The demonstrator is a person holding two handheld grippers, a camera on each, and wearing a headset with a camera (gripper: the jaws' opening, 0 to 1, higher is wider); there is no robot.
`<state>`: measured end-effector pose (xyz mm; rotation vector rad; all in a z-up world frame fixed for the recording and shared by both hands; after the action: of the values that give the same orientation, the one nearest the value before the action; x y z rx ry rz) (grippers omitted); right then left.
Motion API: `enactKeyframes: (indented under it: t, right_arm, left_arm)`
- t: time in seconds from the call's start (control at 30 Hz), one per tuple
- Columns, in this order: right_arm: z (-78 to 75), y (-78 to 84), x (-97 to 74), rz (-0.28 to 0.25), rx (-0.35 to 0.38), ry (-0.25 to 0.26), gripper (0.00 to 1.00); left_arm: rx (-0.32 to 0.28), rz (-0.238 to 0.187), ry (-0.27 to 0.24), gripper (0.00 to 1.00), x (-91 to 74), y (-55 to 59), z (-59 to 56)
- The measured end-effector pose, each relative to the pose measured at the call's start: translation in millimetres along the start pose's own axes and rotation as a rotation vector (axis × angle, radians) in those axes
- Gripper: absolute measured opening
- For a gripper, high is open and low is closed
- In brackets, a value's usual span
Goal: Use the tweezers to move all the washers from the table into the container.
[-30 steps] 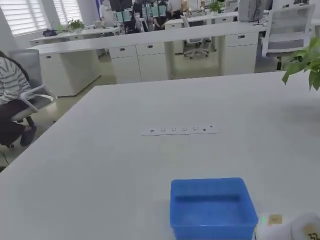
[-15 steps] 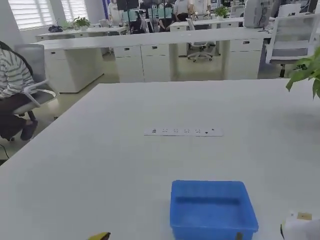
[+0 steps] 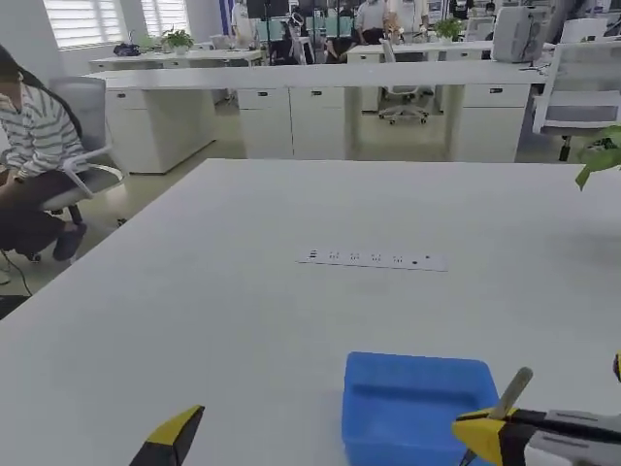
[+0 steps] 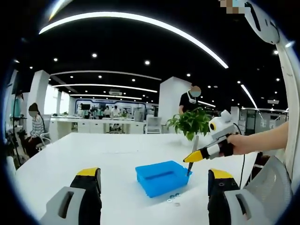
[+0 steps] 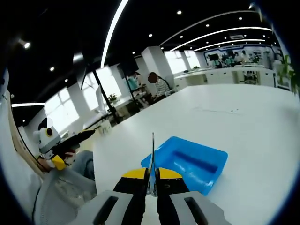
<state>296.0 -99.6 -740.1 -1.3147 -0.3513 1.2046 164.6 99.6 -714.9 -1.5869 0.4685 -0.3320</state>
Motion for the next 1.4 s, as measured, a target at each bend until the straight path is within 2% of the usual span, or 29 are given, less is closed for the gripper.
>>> enactKeyframes:
  t: [0.13,0.23,0.37,0.43,0.53,0.6,0.73,1.23,1.4]
  right_arm:
    - [-17.3,-4.0,7.9,0.032,-0.065,0.043,0.04]
    - [-27.9,-3.2,15.8,0.048,-0.083,0.059,0.04]
    - [-42.6,2.7,29.8,0.086,-0.115,0.086,0.04]
    - [-49.1,6.7,36.0,0.122,-0.154,0.109,0.04]
    - [-55.9,10.1,44.7,0.139,-0.195,0.124,0.04]
    - [-57.5,12.9,49.5,0.157,-0.213,0.127,0.04]
    - [-58.1,16.0,53.6,0.181,-0.233,0.133,0.04]
    - [-60.2,21.5,52.4,0.206,-0.256,0.150,0.04]
    - [-60.9,20.4,50.6,0.190,-0.233,0.154,0.05]
  left_arm:
    - [0.002,-0.007,0.002,0.99,0.3,0.1,0.9]
    - [-0.009,0.001,-0.002,0.99,0.6,1.5,2.5]
    - [-0.001,0.000,-0.006,0.99,0.5,1.4,3.1]
    - [0.019,-0.003,-0.009,0.99,0.6,0.8,3.6]
    - [0.027,0.003,-0.001,0.99,0.6,1.8,2.4]
    - [0.028,0.008,0.005,0.99,0.6,2.7,2.0]
    - [0.020,-0.008,0.025,0.99,0.5,1.2,-0.3]
    - [0.006,-0.002,0.032,0.98,1.4,2.2,-0.1]
    - [0.001,0.000,0.023,0.98,0.9,2.7,0.8]
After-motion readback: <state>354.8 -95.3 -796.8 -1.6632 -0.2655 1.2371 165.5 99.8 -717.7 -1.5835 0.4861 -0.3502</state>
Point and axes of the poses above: the centre of the closed fingertips' face, and the gripper's own axes: x roughly forward along the fingers, z roughly to its left, y roughly out of its underside, the point moved 6 cm from there along -x, roughly backward along the fingers, and after that the axes turned 5 degrees about y, right-handed, at the moved point
